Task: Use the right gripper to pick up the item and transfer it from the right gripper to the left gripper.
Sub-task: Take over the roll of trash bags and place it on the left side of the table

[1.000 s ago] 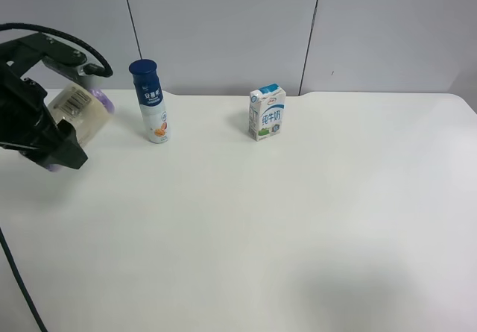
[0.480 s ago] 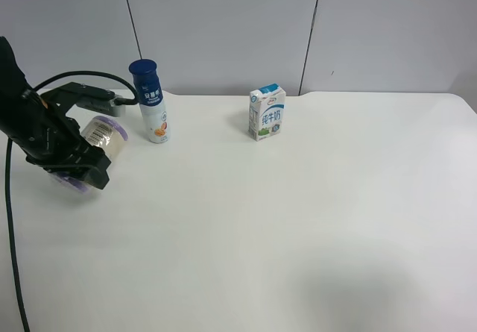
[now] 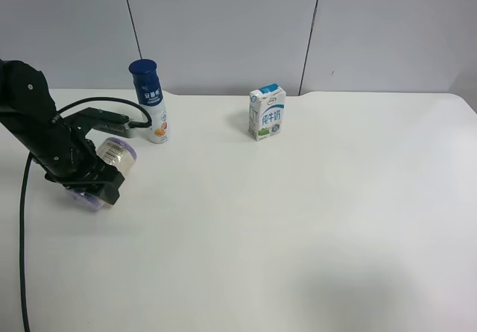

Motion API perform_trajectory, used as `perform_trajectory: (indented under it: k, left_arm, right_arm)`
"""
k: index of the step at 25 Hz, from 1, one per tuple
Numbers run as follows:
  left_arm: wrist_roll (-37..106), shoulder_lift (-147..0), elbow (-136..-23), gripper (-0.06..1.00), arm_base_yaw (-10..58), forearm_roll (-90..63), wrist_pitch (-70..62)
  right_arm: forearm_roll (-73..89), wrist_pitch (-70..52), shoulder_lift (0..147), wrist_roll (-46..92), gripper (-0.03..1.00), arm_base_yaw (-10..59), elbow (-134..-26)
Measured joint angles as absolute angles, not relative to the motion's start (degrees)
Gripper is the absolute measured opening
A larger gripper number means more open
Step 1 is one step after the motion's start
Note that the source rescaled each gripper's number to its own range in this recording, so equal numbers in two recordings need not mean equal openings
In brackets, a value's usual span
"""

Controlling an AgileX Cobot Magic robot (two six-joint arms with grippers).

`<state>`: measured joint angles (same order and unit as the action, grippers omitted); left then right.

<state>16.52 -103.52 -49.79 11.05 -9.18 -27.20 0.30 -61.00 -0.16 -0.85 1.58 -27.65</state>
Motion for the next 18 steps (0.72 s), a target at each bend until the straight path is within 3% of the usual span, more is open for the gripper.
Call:
perform_trajectory:
  k: [5,6,9,11,14,18]
  left_arm:
    - [16.52,-103.52,-49.79,0.0,11.05,-9.78,-26.56]
    - [16.52,-103.52,-49.79,0.06,11.05,-9.81,-26.67]
    - [16.52,-103.52,-49.8,0.61,11.05,-9.92,-27.08]
    - [16.52,-103.52,-49.8,0.83,11.05,-9.92,-27.15]
    - [16.52,-103.52,-49.8,0.91,11.05,-9.92,-27.1]
    - [16.52,-103.52,-49.8,0.91,11.05,-9.92,-26.62]
  right_arm:
    - [0.3,-61.0,-0.16,-0.85,1.0,1.58,-27.65]
    - [0.3,-61.0,-0.16,-0.85,1.0,1.58,-27.65]
    - [0.3,-61.0,-0.16,-0.85,1.0,1.58,-27.65]
    - [0.3,-61.0,-0.16,-0.85,1.0,1.58,-27.65]
    - [0.3,-61.0,-0.16,-0.85,1.0,1.58,-27.65]
    - [0.3,-61.0,-0.16,-0.85,1.0,1.58,-27.65]
